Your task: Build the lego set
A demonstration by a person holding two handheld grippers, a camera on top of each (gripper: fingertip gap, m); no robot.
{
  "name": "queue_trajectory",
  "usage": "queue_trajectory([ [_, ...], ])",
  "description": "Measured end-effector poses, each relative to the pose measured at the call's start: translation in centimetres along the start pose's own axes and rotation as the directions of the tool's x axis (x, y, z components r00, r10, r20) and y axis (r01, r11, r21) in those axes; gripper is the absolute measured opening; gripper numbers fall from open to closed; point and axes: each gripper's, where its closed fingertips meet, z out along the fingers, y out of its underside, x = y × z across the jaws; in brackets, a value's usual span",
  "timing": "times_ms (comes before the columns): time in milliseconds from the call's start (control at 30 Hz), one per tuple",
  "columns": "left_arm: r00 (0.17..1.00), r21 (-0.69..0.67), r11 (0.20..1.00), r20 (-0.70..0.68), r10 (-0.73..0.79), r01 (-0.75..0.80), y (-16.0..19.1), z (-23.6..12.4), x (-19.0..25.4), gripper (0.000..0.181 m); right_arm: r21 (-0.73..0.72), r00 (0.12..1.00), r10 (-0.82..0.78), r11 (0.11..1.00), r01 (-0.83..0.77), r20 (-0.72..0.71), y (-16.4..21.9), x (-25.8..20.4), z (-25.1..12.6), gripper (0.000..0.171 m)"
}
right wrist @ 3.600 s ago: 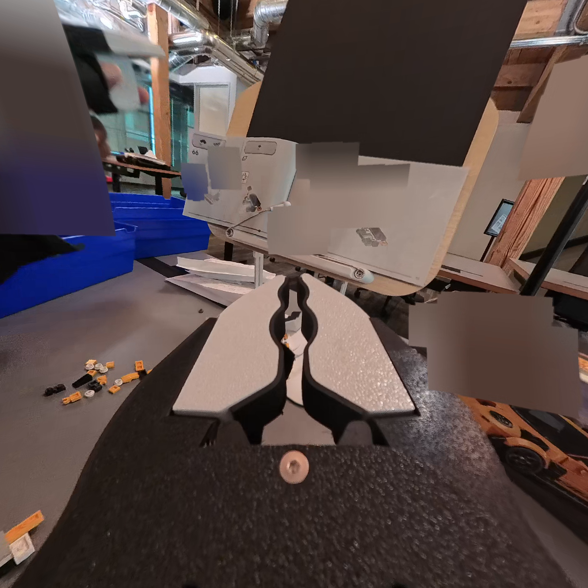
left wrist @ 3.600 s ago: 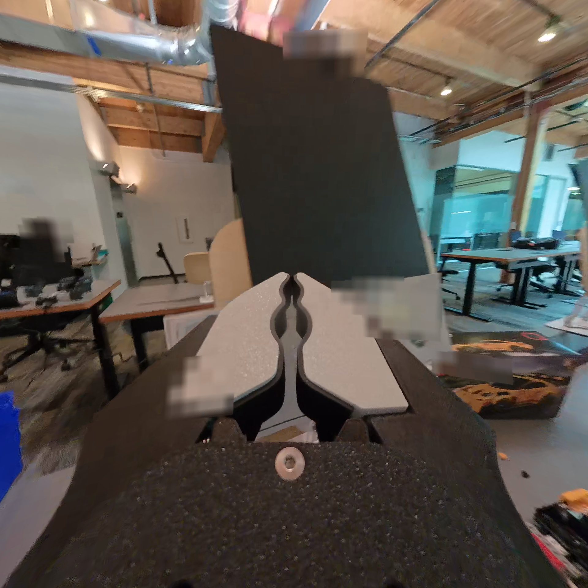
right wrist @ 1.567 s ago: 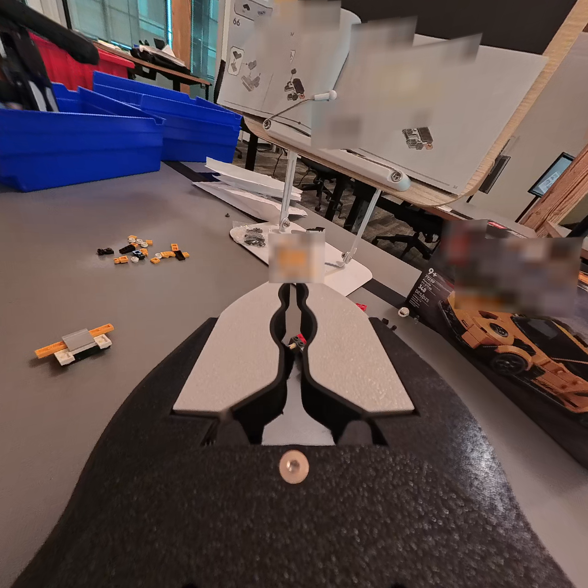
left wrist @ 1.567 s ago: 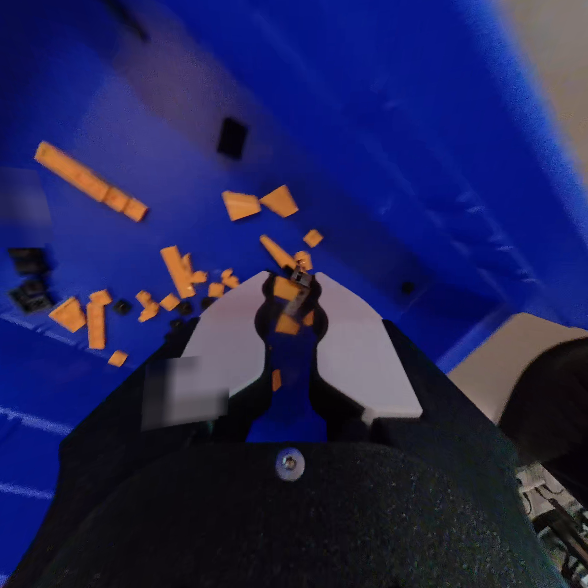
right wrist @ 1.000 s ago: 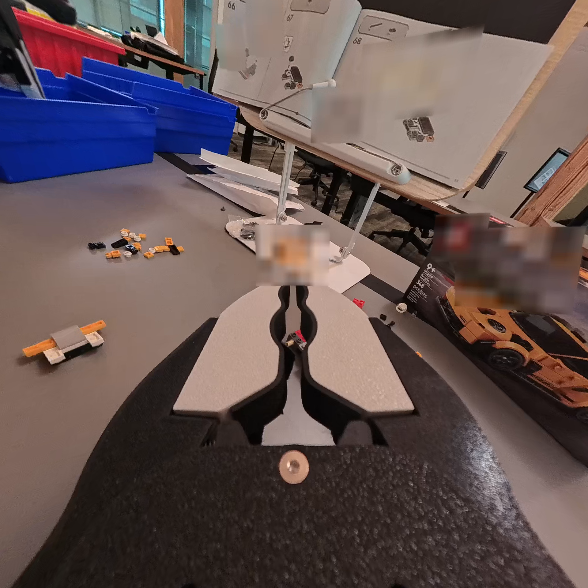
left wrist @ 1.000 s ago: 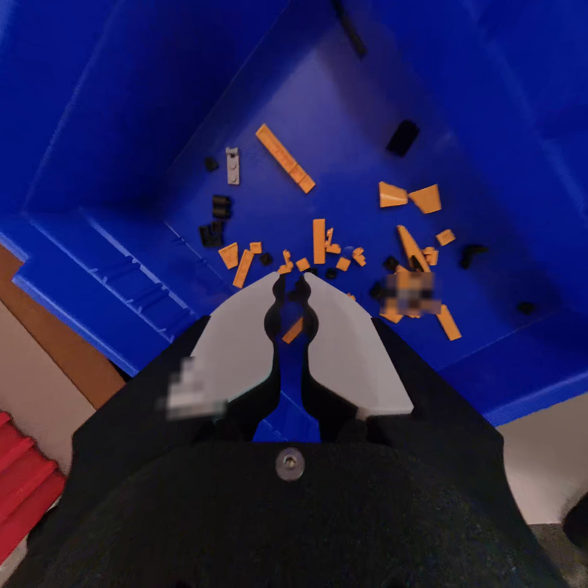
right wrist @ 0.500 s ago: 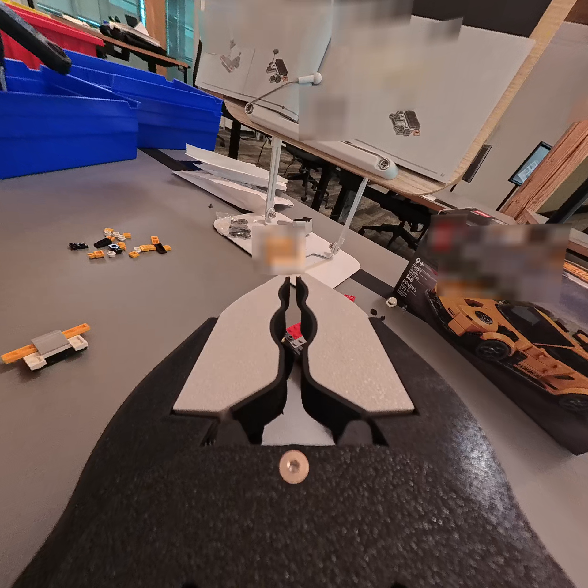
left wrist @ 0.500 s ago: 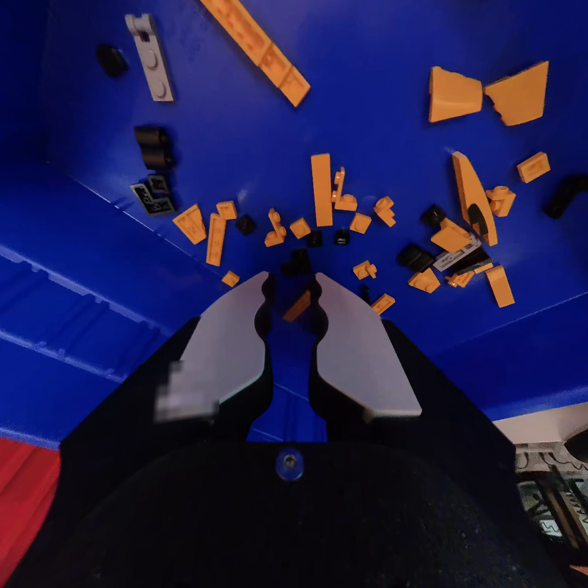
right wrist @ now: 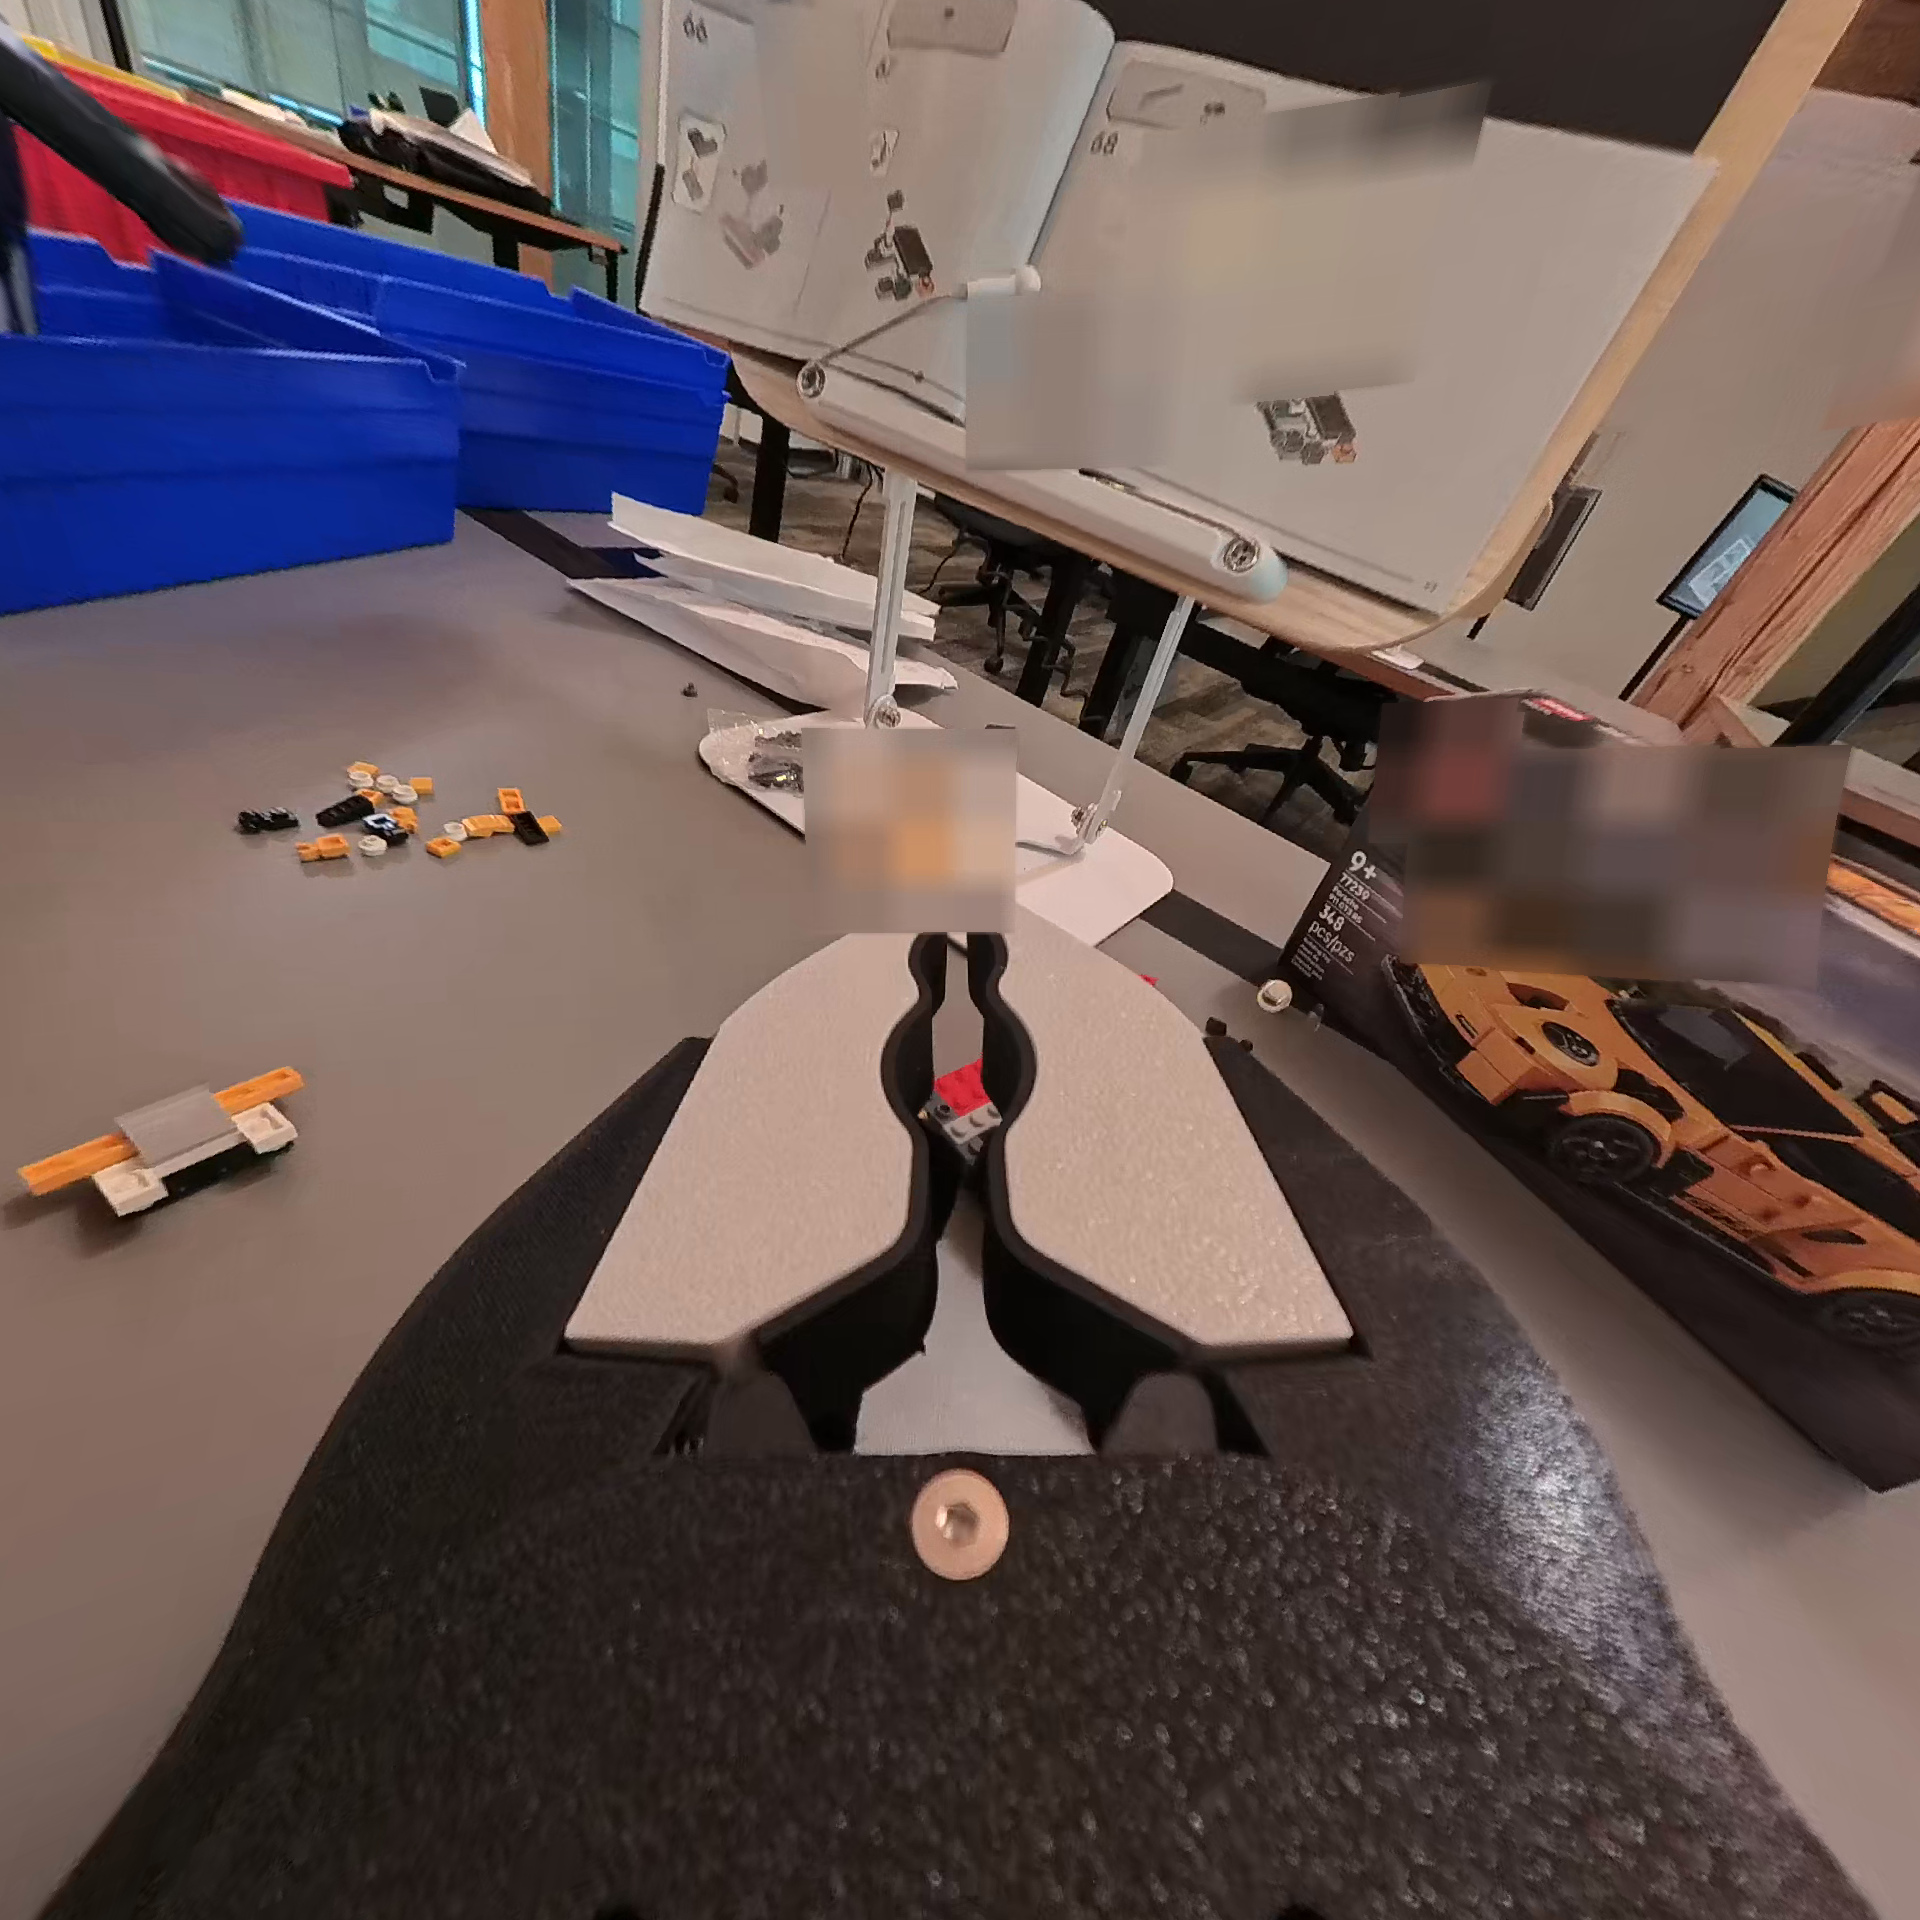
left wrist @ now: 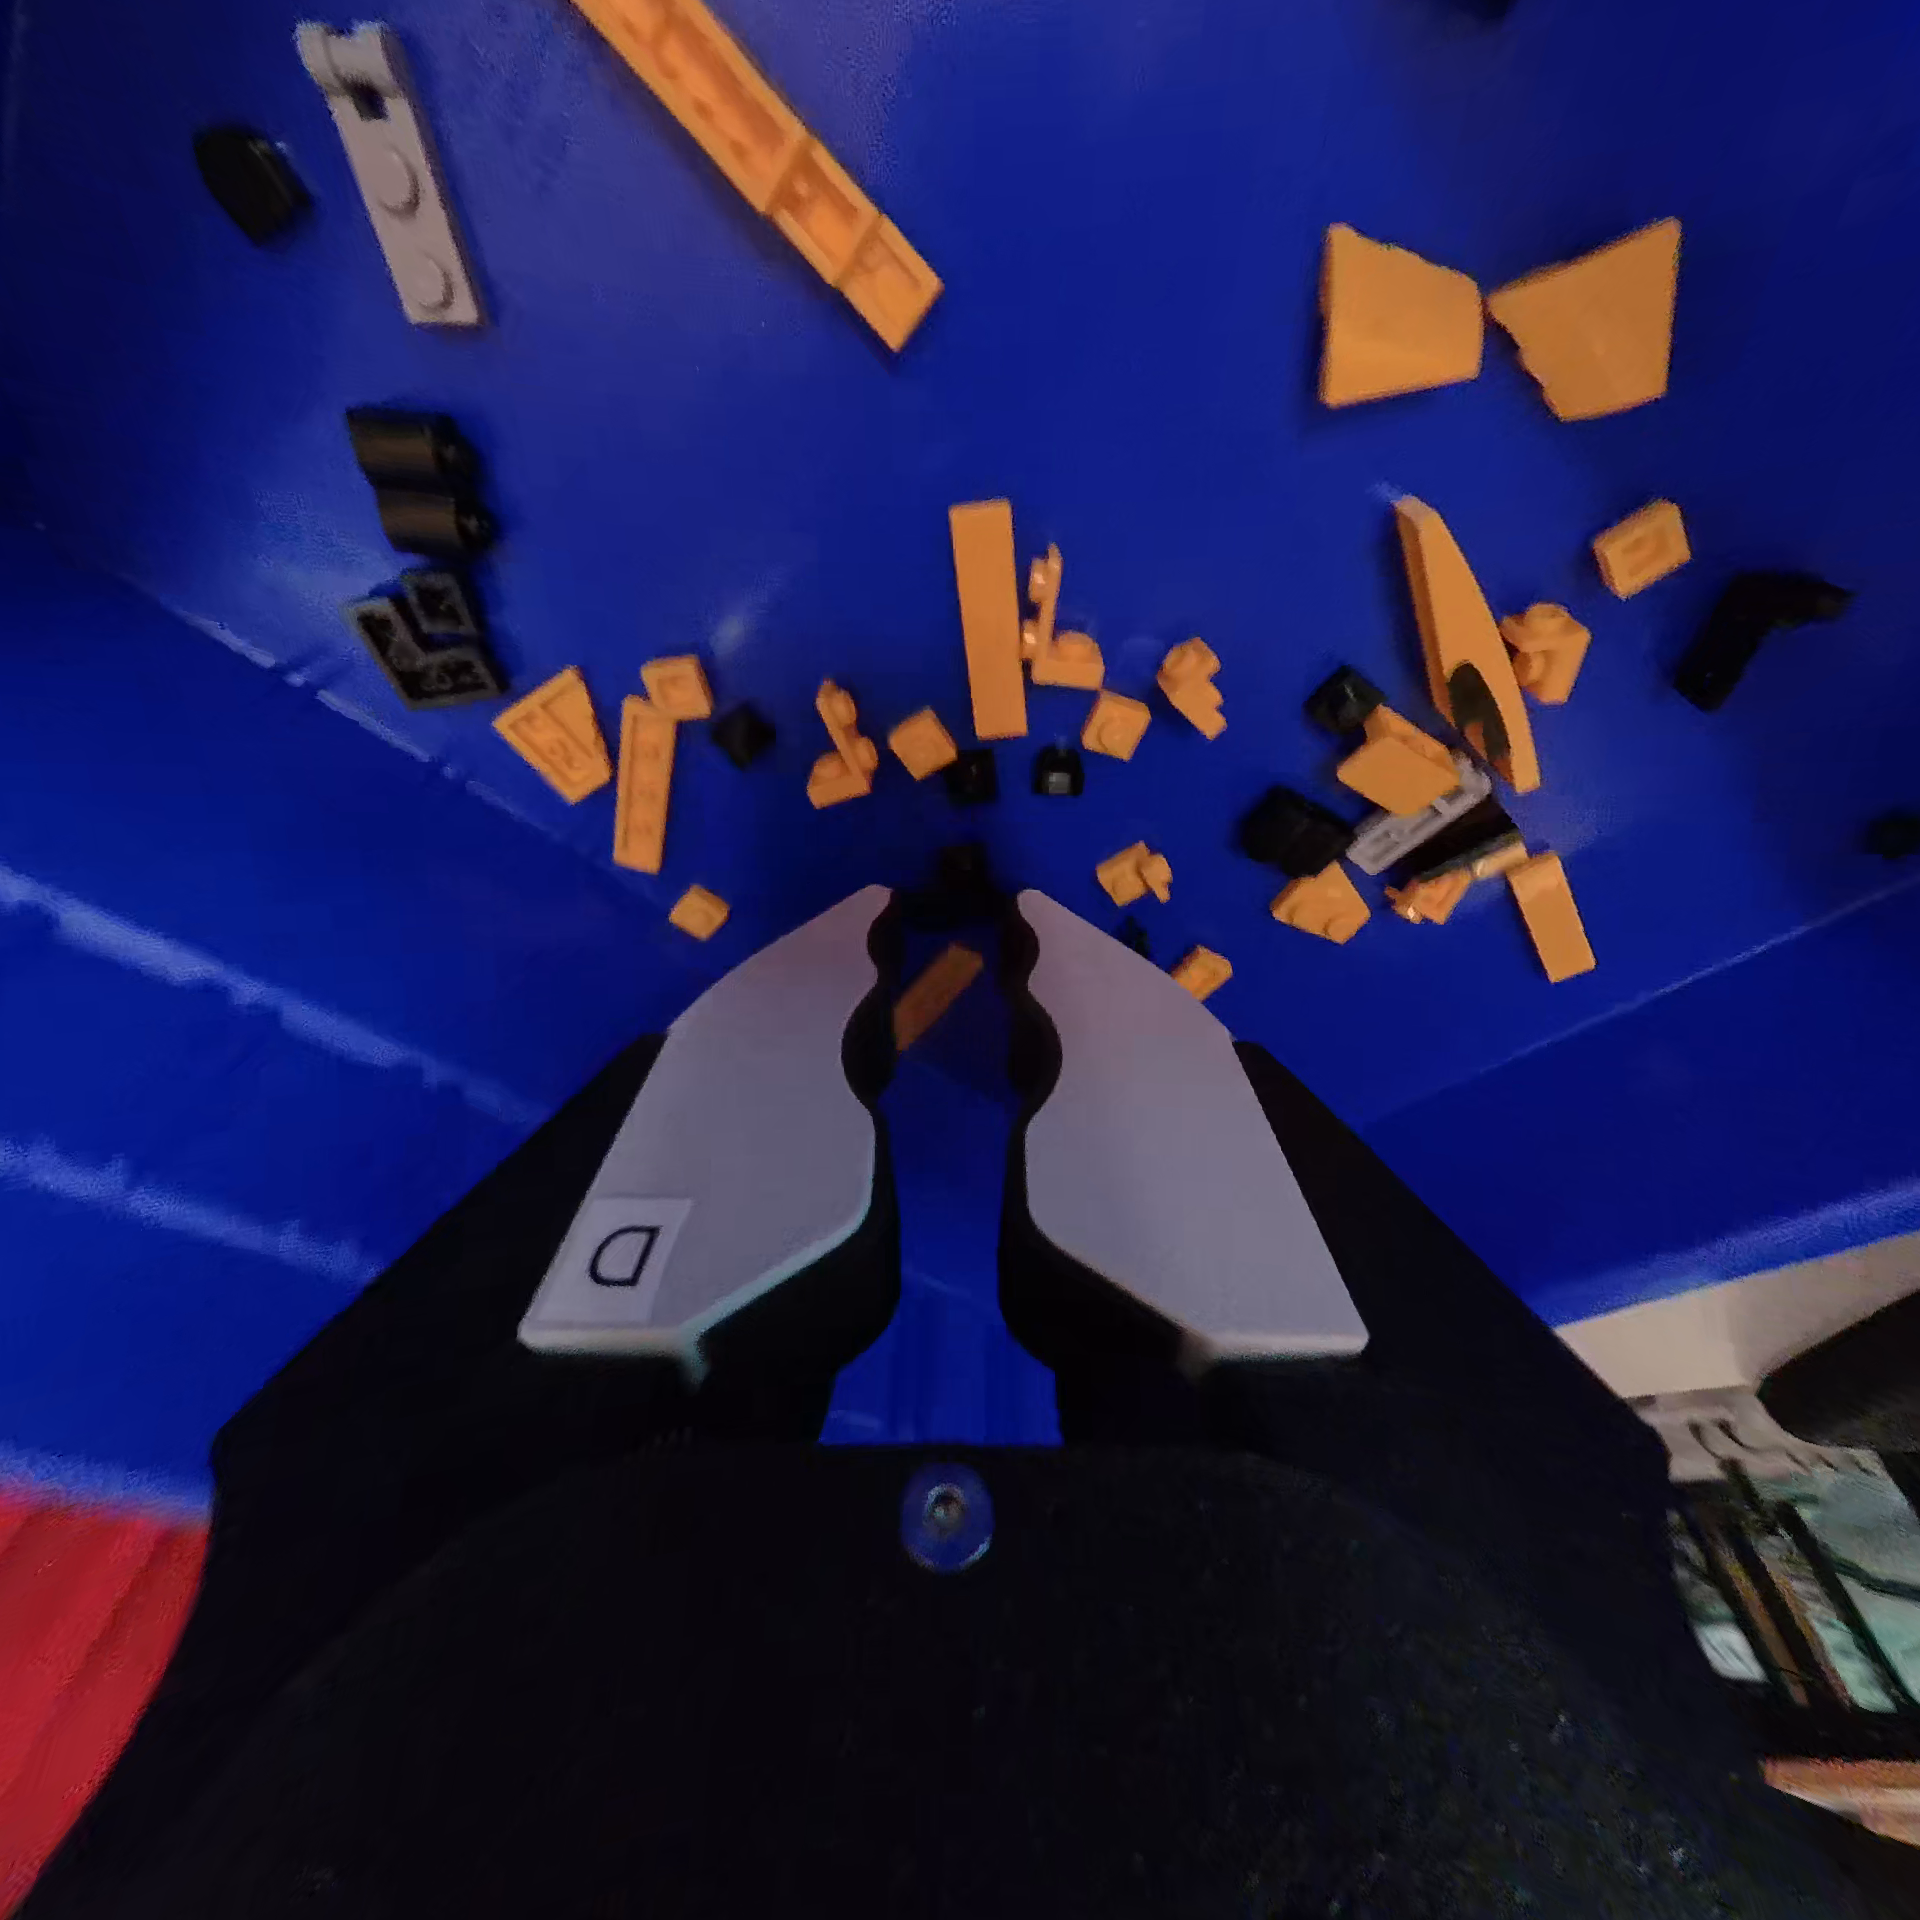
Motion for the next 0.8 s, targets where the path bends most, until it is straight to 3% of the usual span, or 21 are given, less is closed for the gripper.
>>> queue_trajectory([
  [133,0.99,0.213,0.968,0.08,0.118,-0.133,-0.8,-6.9,4.9,0.018,0.017,1.0,0.011,1.0,-0.011,0.005,-0.3,0.1,-0.2,0.003],
  [267,0.908,0.378,0.827,0.129,0.399,-0.417,-3.0,-12.3,17.4,0.016,0.032,0.999,0.027,0.999,-0.028,0.016,-0.6,0.1,-0.3,0.003],
  [433,0.746,0.405,0.646,0.161,0.646,-0.647,-5.9,-9.1,32.1,0.016,0.068,0.999,0.01,0.998,-0.008,-0.038,-2.1,1.1,-1.4,0.005],
  [533,0.685,0.415,0.583,0.154,0.712,-0.699,-7.4,-6.2,37.8,0.016,0.088,0.989,0.025,0.996,-0.012,-0.148,-2.7,3.2,-2.2,0.006],
  [800,0.66,0.404,0.573,0.111,0.743,-0.713,-8.5,-2.4,41.6,0.016,0.108,0.968,0.111,0.99,-0.089,-0.226,-2.3,5.2,-2.9,0.004],
])
